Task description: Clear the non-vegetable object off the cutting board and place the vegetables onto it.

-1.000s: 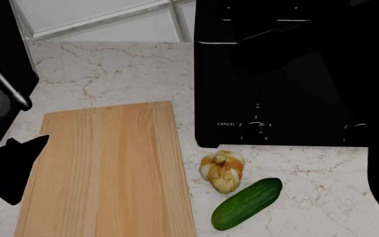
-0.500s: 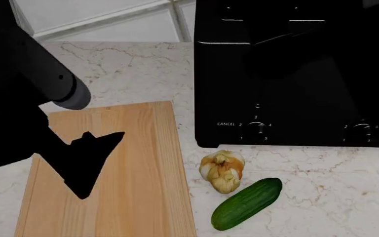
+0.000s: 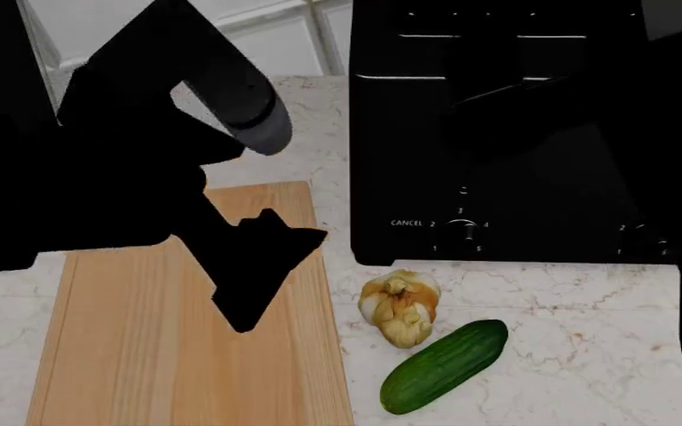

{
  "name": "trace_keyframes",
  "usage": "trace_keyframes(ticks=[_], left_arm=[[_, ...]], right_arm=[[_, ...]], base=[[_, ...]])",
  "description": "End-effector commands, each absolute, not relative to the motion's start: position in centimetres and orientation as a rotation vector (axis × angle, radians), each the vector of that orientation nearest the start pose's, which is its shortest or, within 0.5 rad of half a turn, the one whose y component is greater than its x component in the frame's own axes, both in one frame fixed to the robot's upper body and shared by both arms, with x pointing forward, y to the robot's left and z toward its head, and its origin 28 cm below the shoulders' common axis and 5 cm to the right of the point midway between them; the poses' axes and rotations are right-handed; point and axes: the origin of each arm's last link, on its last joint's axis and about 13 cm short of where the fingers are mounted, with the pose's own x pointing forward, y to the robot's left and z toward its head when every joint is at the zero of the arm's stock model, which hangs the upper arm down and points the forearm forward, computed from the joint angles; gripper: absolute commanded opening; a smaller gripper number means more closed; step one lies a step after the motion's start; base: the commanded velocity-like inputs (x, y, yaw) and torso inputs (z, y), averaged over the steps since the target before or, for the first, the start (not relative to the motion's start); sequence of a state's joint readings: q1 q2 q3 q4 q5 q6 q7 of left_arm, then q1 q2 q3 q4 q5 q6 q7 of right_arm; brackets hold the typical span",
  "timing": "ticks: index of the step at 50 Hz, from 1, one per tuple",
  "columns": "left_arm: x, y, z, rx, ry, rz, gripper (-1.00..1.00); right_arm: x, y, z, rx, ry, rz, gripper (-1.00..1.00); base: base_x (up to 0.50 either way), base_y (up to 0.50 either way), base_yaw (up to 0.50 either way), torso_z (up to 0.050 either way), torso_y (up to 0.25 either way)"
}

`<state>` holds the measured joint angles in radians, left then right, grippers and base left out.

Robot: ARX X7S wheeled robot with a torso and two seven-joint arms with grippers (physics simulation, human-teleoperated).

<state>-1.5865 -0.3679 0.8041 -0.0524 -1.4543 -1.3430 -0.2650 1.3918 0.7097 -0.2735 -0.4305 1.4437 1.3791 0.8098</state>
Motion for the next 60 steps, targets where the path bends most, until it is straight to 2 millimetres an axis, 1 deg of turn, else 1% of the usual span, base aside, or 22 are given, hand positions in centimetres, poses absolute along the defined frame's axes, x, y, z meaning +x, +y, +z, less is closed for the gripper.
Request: trace_keyframes(ticks=[1, 2, 4, 5, 6, 7, 10, 12, 13, 15, 17, 20, 22, 31, 35, 36, 38, 41, 50, 55, 58, 60], left_arm=[[30.8, 13.5, 34.7, 0.406, 0.477, -0.9, 1.0], [30.8, 13.4, 34.7, 0.427, 0.487, -0.905, 1.0], [30.7, 12.8, 35.0, 0.391, 0.531, -0.96, 1.0], [30.7, 12.8, 35.0, 0.445, 0.518, -0.947, 1.0], [30.5, 12.5, 35.2, 0.395, 0.551, -0.995, 1.0], [30.4, 12.2, 35.4, 0.39, 0.556, -1.005, 1.0], [30.3, 11.7, 35.8, 0.383, 0.576, -1.017, 1.0], [30.4, 11.3, 35.7, 0.42, 0.582, -0.992, 1.0], [30.3, 11.2, 35.8, 0.37, 0.608, -1.028, 1.0], [30.3, 10.8, 35.8, 0.415, 0.588, -1.005, 1.0], [30.3, 10.4, 36.1, 0.362, 0.61, -1.047, 1.0], [30.3, 9.9, 36.1, 0.349, 0.615, -1.06, 1.0], [30.5, 9.5, 35.8, 0.385, 0.593, -1.042, 1.0], [31.9, 8.3, 33.9, 0.35, 0.632, -1.064, 1.0], [32.0, 8.2, 33.4, 0.336, 0.642, -1.062, 1.0], [32.0, 8.2, 33.2, 0.308, 0.659, -1.065, 1.0], [32.1, 8.3, 32.8, 0.322, 0.656, -1.048, 1.0], [32.0, 8.3, 32.6, 0.312, 0.658, -1.046, 1.0], [31.3, 7.4, 31.1, 0.294, 0.709, -1.072, 1.0], [31.2, 7.3, 30.7, 0.296, 0.713, -1.07, 1.0], [31.1, 7.3, 29.9, 0.278, 0.731, -1.073, 1.0], [31.1, 7.3, 29.8, 0.281, 0.73, -1.073, 1.0]], right_arm=[[23.4, -14.5, 35.7, -0.312, -0.135, 0.086, 1.0], [23.4, -14.5, 35.7, -0.314, -0.136, 0.088, 1.0], [23.4, -14.6, 35.7, -0.316, -0.137, 0.085, 1.0], [23.4, -14.6, 35.7, -0.314, -0.137, 0.085, 1.0], [23.4, -14.6, 35.6, -0.312, -0.135, 0.084, 1.0], [23.4, -14.6, 35.6, -0.312, -0.136, 0.082, 1.0], [23.4, -14.7, 35.7, -0.311, -0.139, 0.082, 1.0], [23.4, -14.7, 35.7, -0.311, -0.14, 0.083, 1.0], [23.4, -14.7, 35.7, -0.311, -0.141, 0.083, 1.0], [23.3, -14.8, 35.5, -0.309, -0.138, 0.082, 1.0], [23.3, -14.9, 35.3, -0.308, -0.135, 0.08, 1.0], [23.2, -14.9, 35.2, -0.305, -0.133, 0.078, 1.0], [23.3, -14.9, 34.8, -0.306, -0.126, 0.081, 1.0], [23.9, -15.4, 34.0, -0.305, -0.107, 0.076, 1.0], [24.0, -15.4, 34.0, -0.305, -0.106, 0.077, 1.0], [24.1, -15.4, 34.0, -0.303, -0.106, 0.077, 1.0], [24.1, -15.2, 34.0, -0.306, -0.104, 0.08, 1.0], [24.0, -15.0, 34.2, -0.31, -0.105, 0.083, 1.0], [23.9, -15.2, 34.2, -0.31, -0.105, 0.08, 1.0], [23.8, -15.3, 34.2, -0.31, -0.105, 0.076, 1.0], [23.7, -15.3, 34.3, -0.313, -0.104, 0.075, 1.0], [23.7, -15.3, 34.4, -0.314, -0.105, 0.074, 1.0]], base=[[0.0, 0.0, 0.0, 0.0, 0.0], [0.0, 0.0, 0.0, 0.0, 0.0], [0.0, 0.0, 0.0, 0.0, 0.0], [0.0, 0.0, 0.0, 0.0, 0.0], [0.0, 0.0, 0.0, 0.0, 0.0], [0.0, 0.0, 0.0, 0.0, 0.0], [0.0, 0.0, 0.0, 0.0, 0.0], [0.0, 0.0, 0.0, 0.0, 0.0], [0.0, 0.0, 0.0, 0.0, 0.0], [0.0, 0.0, 0.0, 0.0, 0.0], [0.0, 0.0, 0.0, 0.0, 0.0], [0.0, 0.0, 0.0, 0.0, 0.0], [0.0, 0.0, 0.0, 0.0, 0.0], [0.0, 0.0, 0.0, 0.0, 0.0], [0.0, 0.0, 0.0, 0.0, 0.0], [0.0, 0.0, 0.0, 0.0, 0.0], [0.0, 0.0, 0.0, 0.0, 0.0], [0.0, 0.0, 0.0, 0.0, 0.0], [0.0, 0.0, 0.0, 0.0, 0.0], [0.0, 0.0, 0.0, 0.0, 0.0], [0.0, 0.0, 0.0, 0.0, 0.0], [0.0, 0.0, 0.0, 0.0, 0.0]])
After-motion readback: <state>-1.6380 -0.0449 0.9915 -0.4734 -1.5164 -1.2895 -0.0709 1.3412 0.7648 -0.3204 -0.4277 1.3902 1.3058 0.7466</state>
